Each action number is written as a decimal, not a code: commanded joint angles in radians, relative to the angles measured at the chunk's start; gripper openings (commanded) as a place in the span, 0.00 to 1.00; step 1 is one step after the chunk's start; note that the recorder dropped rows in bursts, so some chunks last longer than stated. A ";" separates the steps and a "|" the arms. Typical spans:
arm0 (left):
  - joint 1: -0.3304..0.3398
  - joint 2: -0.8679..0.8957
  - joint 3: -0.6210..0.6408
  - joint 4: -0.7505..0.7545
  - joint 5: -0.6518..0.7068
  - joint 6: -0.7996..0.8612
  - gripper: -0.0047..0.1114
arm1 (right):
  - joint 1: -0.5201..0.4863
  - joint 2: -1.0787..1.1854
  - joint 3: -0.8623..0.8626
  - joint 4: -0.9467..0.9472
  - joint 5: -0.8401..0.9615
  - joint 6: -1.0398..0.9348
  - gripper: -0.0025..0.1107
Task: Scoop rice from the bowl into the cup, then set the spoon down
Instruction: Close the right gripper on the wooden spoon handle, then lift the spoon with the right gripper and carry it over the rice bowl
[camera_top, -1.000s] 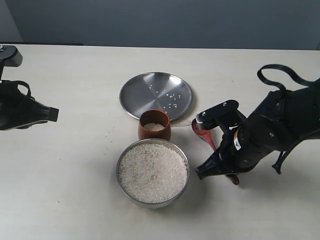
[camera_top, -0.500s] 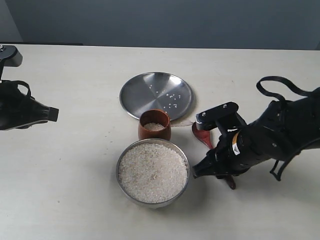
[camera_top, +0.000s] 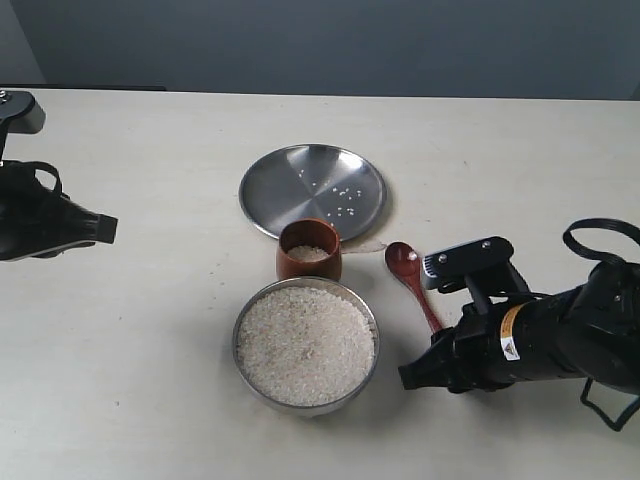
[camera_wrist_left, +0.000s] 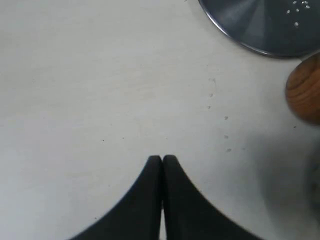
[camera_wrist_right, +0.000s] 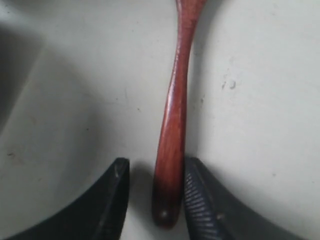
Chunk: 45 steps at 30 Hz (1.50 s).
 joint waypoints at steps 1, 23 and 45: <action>-0.002 0.003 -0.007 -0.024 0.012 0.001 0.05 | -0.002 -0.007 0.019 0.003 -0.005 0.005 0.34; -0.002 0.003 -0.007 -0.027 0.004 0.001 0.05 | 0.000 -0.331 -0.042 -0.033 0.422 -0.057 0.02; -0.002 0.003 -0.007 -0.208 0.310 0.025 0.05 | 0.225 -0.388 -0.493 0.228 1.205 -0.521 0.02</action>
